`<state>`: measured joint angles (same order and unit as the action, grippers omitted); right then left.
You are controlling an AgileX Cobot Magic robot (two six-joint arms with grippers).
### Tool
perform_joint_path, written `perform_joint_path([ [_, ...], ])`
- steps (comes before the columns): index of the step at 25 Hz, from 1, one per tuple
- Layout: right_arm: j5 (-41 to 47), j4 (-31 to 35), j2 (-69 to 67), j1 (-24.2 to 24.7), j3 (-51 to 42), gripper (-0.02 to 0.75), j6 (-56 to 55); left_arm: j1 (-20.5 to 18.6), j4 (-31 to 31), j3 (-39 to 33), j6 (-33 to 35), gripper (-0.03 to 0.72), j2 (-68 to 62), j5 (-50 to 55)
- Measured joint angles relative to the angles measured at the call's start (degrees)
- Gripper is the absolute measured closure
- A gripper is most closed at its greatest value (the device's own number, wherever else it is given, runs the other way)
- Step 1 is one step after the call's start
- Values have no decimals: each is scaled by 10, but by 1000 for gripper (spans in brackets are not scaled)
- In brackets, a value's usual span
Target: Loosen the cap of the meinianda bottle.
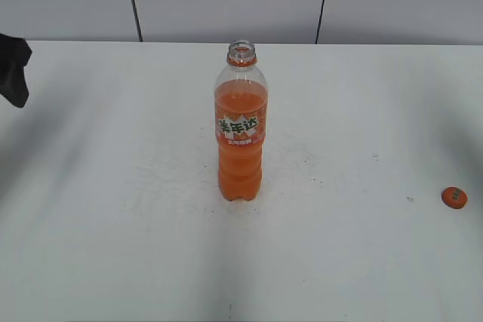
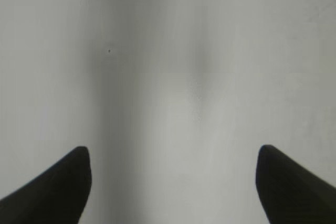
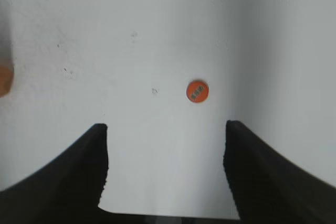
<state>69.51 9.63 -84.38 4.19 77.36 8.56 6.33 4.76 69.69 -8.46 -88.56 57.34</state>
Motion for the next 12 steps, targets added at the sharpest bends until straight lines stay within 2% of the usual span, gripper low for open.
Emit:
perform_joint_path([
  [7, 0, -23, 136, 0, -165, 223, 3, -10, 0, 1, 5, 109, 4, 109],
  [12, 0, -36, 232, 0, -253, 223, 34, -10, 0, -60, 6, 109, 72, 113],
])
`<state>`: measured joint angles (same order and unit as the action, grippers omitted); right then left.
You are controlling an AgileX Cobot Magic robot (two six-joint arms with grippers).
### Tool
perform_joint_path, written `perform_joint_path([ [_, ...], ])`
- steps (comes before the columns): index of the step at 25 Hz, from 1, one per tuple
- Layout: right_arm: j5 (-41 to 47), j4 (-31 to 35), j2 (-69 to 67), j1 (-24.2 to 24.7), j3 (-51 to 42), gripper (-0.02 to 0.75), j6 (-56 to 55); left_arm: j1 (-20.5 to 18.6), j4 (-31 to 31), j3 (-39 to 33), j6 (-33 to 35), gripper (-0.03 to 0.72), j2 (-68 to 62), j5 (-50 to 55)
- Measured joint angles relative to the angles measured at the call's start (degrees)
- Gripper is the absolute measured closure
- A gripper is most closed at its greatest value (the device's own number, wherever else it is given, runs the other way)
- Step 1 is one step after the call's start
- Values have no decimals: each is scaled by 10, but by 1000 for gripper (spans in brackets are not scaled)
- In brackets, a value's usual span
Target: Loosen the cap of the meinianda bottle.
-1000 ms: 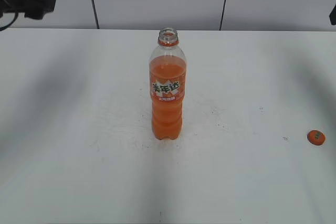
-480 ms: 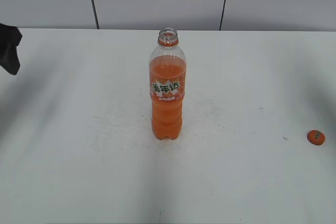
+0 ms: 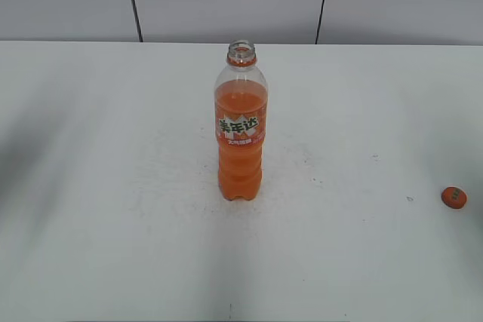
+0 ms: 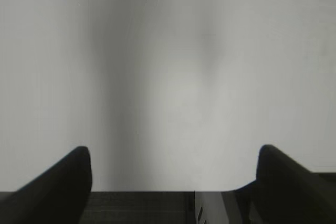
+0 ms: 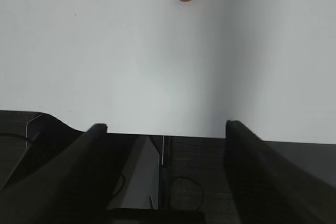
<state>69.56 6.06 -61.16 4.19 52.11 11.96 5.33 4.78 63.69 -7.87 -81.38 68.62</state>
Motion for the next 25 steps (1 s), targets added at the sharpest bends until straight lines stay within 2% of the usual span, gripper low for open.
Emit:
perform_joint_path([
  [6, 1, -24, 137, 0, -90, 223, 8, 0, 7, -122, 0, 113, 150, -16],
  [11, -2, -25, 258, 0, -149, 223, 8, 0, 38, -209, 0, 128, 322, -53],
  [17, -37, -28, 371, 0, -186, 223, 8, 0, 50, -275, 5, 132, 531, -69],
  [22, -53, -27, 457, 0, -227, 223, -3, 0, 14, -312, 75, 139, 674, -88],
  [25, -59, -25, 506, 0, -248, 223, -4, 0, 5, -314, 88, 151, 731, -93],
])
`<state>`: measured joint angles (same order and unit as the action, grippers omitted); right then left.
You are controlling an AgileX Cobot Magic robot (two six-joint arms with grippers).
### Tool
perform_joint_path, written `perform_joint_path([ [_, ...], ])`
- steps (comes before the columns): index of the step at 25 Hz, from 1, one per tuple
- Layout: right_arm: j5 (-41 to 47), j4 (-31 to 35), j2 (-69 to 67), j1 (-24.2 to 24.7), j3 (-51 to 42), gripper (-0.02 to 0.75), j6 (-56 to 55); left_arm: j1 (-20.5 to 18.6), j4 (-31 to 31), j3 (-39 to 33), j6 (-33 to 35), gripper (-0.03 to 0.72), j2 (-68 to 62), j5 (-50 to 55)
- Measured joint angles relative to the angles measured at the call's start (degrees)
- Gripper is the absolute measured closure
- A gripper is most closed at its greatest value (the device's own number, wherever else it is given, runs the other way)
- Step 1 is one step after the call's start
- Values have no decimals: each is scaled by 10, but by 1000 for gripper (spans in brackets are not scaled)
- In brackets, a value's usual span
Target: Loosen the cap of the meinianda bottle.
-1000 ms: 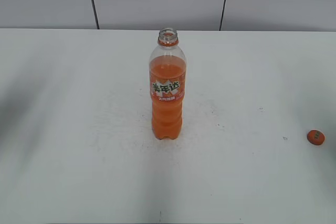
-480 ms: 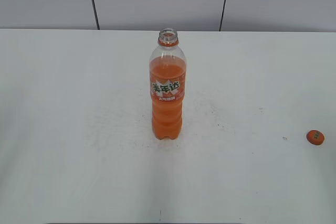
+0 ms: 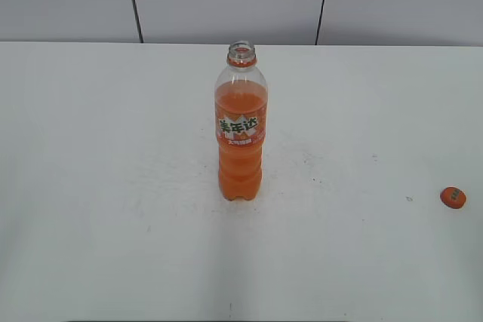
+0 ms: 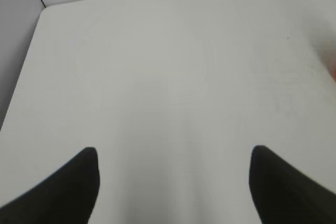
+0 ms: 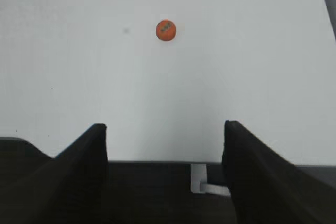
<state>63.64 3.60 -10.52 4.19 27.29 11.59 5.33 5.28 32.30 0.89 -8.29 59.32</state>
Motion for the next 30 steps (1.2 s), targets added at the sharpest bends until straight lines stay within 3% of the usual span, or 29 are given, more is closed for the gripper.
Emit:
perform_joint_path([
  [7, -40, 1, 106, 0, -19, 223, -1, 0, -11, -1, 4, 160, 86, 0],
  [30, -50, 1, 111, 0, -19, 223, -8, 0, -53, -1, 4, 165, 87, 0],
])
